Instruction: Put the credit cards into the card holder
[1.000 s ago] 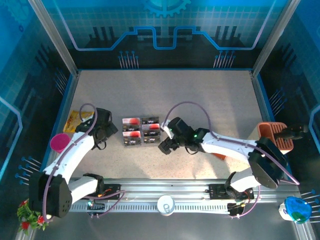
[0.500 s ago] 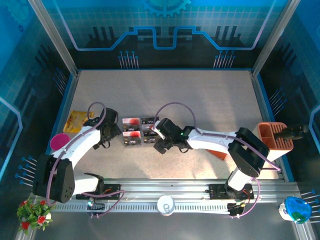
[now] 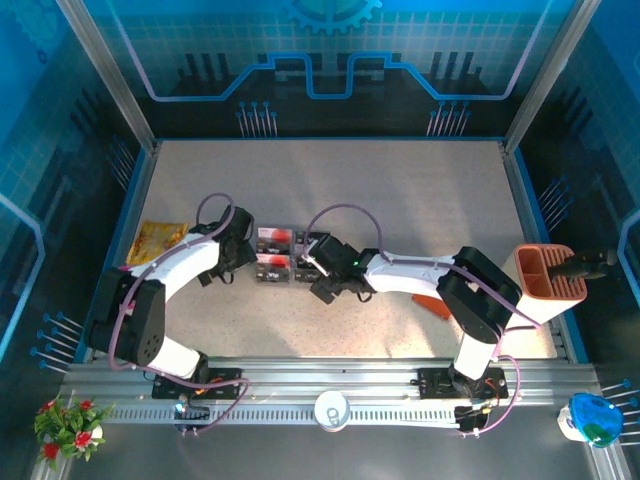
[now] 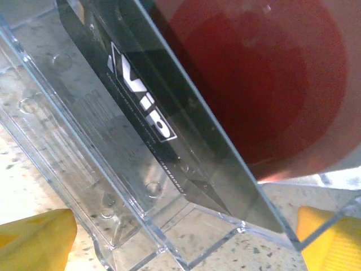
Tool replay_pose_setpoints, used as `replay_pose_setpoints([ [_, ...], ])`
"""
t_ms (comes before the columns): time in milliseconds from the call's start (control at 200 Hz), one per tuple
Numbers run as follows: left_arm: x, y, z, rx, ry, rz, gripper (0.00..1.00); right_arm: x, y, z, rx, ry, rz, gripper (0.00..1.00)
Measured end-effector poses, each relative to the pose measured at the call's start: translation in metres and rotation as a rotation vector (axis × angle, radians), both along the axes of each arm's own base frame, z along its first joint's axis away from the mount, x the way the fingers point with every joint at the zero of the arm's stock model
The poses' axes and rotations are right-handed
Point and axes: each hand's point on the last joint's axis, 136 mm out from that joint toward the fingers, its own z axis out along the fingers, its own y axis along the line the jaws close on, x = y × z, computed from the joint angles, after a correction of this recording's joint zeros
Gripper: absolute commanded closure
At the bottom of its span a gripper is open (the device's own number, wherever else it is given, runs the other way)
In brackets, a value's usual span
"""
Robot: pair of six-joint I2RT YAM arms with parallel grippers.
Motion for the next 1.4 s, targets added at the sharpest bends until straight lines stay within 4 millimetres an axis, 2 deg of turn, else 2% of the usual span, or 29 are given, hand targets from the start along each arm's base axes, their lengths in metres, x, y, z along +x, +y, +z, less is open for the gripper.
replay_pose_setpoints([
  [450,0.063,-0.037,0.000,-0.017,-0.041,-0.060,0.01,0.074,-0.056,0.005,-0.029,-0.051,-0.231,0.00],
  [720,0.094,-0.053,0.000,-0.032,-0.071,-0.102,0.01,0.088,-0.075,0.008,-0.021,-0.036,-0.304,0.00],
  [825,0.097,-0.054,0.001,-0.028,-0.077,-0.120,0.01,0.082,-0.076,0.011,-0.006,-0.016,-0.304,0.00],
  [900,0.098,-0.055,0.001,-0.022,-0.076,-0.136,0.01,0.071,-0.079,0.024,0.027,-0.009,-0.307,0.00],
  [1061,0.098,-0.053,0.010,-0.020,-0.098,-0.154,0.01,0.045,-0.094,0.084,0.160,-0.063,-0.356,0.00],
  [1161,0.095,-0.045,0.025,-0.025,-0.134,-0.145,0.01,0.029,-0.110,0.111,0.234,-0.082,-0.418,0.00],
  [1261,0.092,-0.030,0.040,-0.030,-0.171,-0.114,0.01,0.012,-0.137,0.114,0.260,-0.046,-0.536,0.00],
  [1401,0.081,-0.010,0.054,-0.042,-0.202,-0.084,0.01,-0.015,-0.178,0.092,0.241,0.041,-0.745,0.00],
])
